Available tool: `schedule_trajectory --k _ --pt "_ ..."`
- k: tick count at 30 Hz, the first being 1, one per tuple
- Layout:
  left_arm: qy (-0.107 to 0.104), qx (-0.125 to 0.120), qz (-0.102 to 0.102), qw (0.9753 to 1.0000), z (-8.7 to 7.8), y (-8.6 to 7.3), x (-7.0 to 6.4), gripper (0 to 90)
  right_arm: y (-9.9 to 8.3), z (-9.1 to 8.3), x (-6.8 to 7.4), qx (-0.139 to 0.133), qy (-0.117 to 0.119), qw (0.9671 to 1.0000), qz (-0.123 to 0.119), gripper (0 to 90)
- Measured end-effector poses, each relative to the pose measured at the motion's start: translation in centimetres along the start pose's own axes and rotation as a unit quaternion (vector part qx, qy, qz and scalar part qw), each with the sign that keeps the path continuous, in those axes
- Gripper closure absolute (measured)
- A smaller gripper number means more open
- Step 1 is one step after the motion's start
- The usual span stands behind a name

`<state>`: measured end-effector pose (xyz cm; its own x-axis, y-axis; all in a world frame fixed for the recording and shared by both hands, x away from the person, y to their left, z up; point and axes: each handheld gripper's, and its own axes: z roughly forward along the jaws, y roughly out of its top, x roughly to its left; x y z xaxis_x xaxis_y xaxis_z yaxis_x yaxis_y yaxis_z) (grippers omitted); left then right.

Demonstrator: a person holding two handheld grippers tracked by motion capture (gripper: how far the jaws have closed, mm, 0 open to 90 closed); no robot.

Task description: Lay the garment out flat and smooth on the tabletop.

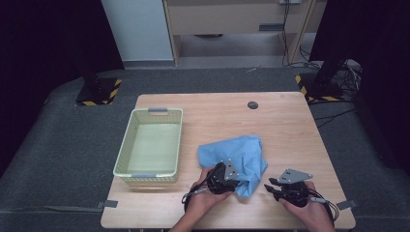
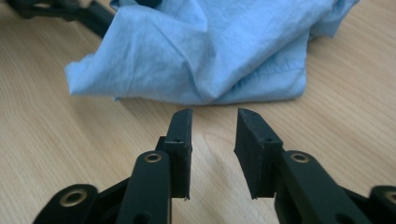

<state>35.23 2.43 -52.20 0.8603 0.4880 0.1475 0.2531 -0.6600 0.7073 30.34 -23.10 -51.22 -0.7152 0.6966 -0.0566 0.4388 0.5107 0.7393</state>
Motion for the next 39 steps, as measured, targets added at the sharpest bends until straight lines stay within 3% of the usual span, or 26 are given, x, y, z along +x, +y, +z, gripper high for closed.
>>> schedule_trajectory --k 2,5,14,17,21,27,33,39 --pt "-0.006 -0.013 -0.009 0.9999 -0.2 0.6 0.1 75.3 -0.3 -0.2 0.0 0.002 -0.001 1.0 0.002 71.5" --pt "-0.013 -0.036 -0.008 0.9992 -1.1 1.5 0.0 86.8 -0.5 -0.3 0.1 0.003 -0.002 1.0 0.003 72.9" --pt "-0.017 -0.093 -0.022 0.9953 -4.1 3.8 0.4 89.5 -0.8 -0.1 0.3 0.008 0.001 1.0 0.002 76.1" --pt "0.0 -0.106 -0.038 0.9936 -5.0 4.1 1.3 89.3 -0.7 0.0 0.4 0.006 0.003 1.0 0.002 76.7" --pt "0.02 -0.083 -0.066 0.9941 -4.5 3.0 3.1 89.1 -0.8 0.2 0.5 0.01 0.007 0.9999 0.0 76.8" --pt "0.027 -0.018 -0.1 0.9944 -1.3 -0.5 4.9 88.8 -0.5 0.7 0.8 0.007 0.013 0.9999 -0.005 75.9" --pt "0.023 0.005 -0.102 0.9945 0.3 -1.3 5.1 88.7 -0.3 1.0 1.1 0.005 0.018 0.9998 -0.007 72.5" --pt "0.008 0.01 -0.097 0.9952 0.6 -1.1 4.2 89.1 -0.2 1.3 1.3 0.003 0.023 0.9997 -0.009 69.4"
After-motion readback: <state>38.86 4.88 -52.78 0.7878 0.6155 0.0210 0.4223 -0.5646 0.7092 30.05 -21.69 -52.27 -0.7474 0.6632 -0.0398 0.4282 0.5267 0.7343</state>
